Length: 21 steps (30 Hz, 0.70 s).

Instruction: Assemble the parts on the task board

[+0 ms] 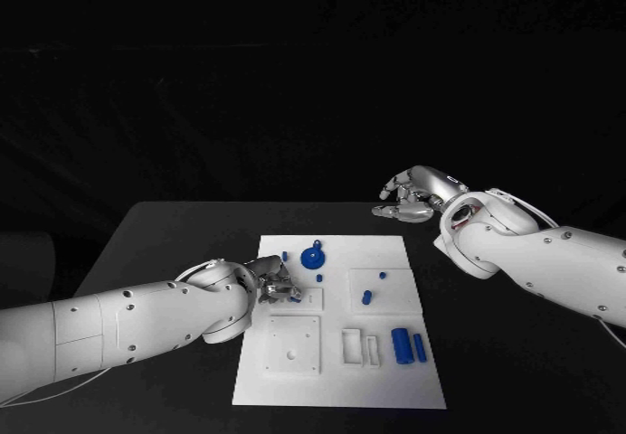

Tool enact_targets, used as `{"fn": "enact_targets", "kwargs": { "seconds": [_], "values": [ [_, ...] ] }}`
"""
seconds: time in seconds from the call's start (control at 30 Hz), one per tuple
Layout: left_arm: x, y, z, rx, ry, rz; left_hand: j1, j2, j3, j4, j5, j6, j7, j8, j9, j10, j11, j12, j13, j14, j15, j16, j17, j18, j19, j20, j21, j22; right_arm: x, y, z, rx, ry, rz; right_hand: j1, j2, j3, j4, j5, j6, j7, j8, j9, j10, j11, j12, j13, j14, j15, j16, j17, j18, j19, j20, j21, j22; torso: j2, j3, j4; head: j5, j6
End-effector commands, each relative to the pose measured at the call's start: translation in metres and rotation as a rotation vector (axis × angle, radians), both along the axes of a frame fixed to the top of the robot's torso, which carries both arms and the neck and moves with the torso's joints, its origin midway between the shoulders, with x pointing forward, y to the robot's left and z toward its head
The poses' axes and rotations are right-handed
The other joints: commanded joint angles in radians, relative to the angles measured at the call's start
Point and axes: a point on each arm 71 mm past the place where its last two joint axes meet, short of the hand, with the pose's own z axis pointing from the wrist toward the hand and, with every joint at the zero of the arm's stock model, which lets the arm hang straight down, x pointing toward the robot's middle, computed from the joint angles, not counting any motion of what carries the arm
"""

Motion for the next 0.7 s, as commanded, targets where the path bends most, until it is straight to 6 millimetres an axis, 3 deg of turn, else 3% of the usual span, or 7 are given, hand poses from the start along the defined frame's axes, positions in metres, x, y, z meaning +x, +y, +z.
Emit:
{"fn": "enact_targets", "kwargs": {
  "seconds": [0.03, 0.13, 0.57, 0.7],
  "values": [
    [-0.0027, -0.0028, -0.0037, 0.013, 0.035, -0.022, 0.006, 0.016, 0.003, -0.005, -0.015, 0.193, -0.119, 0.002, 0.137, -0.040, -0.042, 0.005, -0.002, 0.035, -0.058, 0.004, -0.002, 0.018, 0.005, -0.121, -0.003, 0.002, 0.0000, 0.0009, 0.0003, -0.004, -0.001, 0.007, 0.005, -0.001, -0.002, 0.006, 0.004, 0.000, 0.005, -0.005, -0.001, -0.007, 0.002, 0.005, -0.001, 0.001, -0.004, -0.006, 0.001, 0.028, -0.001, -0.001, -0.007, 0.011, 0.000, 0.0003, 0.0004, 0.001, 0.001],
    [-0.0029, -0.0034, -0.0039, 0.015, 0.039, -0.026, 0.002, 0.012, 0.000, -0.001, -0.033, 0.194, -0.119, 0.002, 0.137, -0.040, -0.041, 0.006, -0.004, 0.034, -0.058, 0.005, -0.004, 0.019, 0.005, -0.121, -0.004, 0.002, -0.0001, 0.0010, 0.0003, -0.004, -0.001, 0.007, 0.005, -0.001, -0.002, 0.006, 0.004, 0.000, 0.005, -0.005, -0.002, -0.007, 0.002, 0.005, -0.002, 0.001, -0.004, -0.006, 0.001, 0.028, -0.001, -0.001, -0.007, 0.011, 0.000, -0.0001, 0.0007, 0.000, 0.001],
    [-0.0035, -0.0055, -0.0049, 0.011, 0.055, -0.037, -0.022, -0.015, -0.015, 0.031, -0.052, 0.196, -0.119, 0.000, 0.127, -0.041, -0.041, 0.015, -0.007, 0.035, -0.057, 0.012, -0.008, 0.019, 0.006, -0.121, -0.007, 0.004, 0.0000, 0.0009, 0.0002, -0.004, -0.001, 0.008, 0.005, -0.001, -0.003, 0.007, 0.004, 0.000, 0.005, -0.005, -0.002, -0.007, 0.002, 0.005, -0.002, 0.001, -0.004, -0.007, 0.001, 0.028, -0.001, -0.001, -0.007, 0.012, 0.000, 0.0000, 0.0003, 0.002, 0.000],
    [-0.0035, -0.0059, -0.0050, 0.007, 0.060, -0.036, -0.037, 0.005, -0.015, 0.048, -0.027, 0.199, -0.119, 0.001, 0.114, -0.042, -0.041, 0.019, -0.009, 0.033, -0.056, 0.015, -0.009, 0.019, 0.003, -0.121, -0.008, 0.006, 0.0001, 0.0008, 0.0001, -0.004, -0.001, 0.007, 0.003, -0.001, -0.004, 0.008, 0.005, 0.000, 0.005, -0.005, -0.002, -0.007, 0.002, 0.006, -0.002, 0.001, -0.004, -0.007, 0.002, 0.028, -0.001, -0.001, -0.007, 0.012, 0.000, -0.0001, 0.0000, 0.002, 0.001]
  ]
}}
